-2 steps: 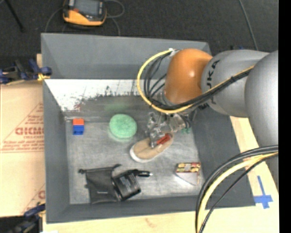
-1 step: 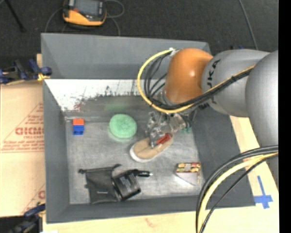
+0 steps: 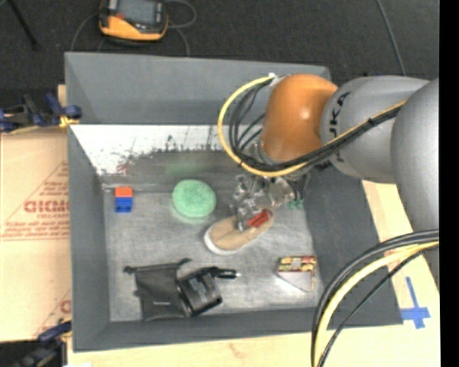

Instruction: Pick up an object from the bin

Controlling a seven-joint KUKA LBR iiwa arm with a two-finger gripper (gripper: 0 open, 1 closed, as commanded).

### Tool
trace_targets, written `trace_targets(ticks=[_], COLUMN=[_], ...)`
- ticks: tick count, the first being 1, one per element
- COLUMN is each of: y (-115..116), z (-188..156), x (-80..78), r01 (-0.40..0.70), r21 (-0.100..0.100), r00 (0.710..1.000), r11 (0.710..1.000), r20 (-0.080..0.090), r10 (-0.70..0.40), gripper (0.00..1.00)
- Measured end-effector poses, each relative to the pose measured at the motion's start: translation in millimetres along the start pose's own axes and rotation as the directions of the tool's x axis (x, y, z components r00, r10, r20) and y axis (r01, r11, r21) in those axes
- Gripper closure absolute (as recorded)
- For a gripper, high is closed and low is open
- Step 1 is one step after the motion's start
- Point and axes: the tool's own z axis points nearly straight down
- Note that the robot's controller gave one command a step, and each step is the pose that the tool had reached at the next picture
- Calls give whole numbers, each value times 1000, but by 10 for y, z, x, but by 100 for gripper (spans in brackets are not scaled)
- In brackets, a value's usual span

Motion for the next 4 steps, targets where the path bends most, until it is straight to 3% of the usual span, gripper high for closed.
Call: trace_targets(ticks=[2,4], y=[-2,3], z=[-196,-472], x=[-7,20], r01=[-1,-2], r21=[1,-1], r00=[1000,1000], r11=[1000,1000], r20=[6,-4], r10=[1,2], gripper=[100,100])
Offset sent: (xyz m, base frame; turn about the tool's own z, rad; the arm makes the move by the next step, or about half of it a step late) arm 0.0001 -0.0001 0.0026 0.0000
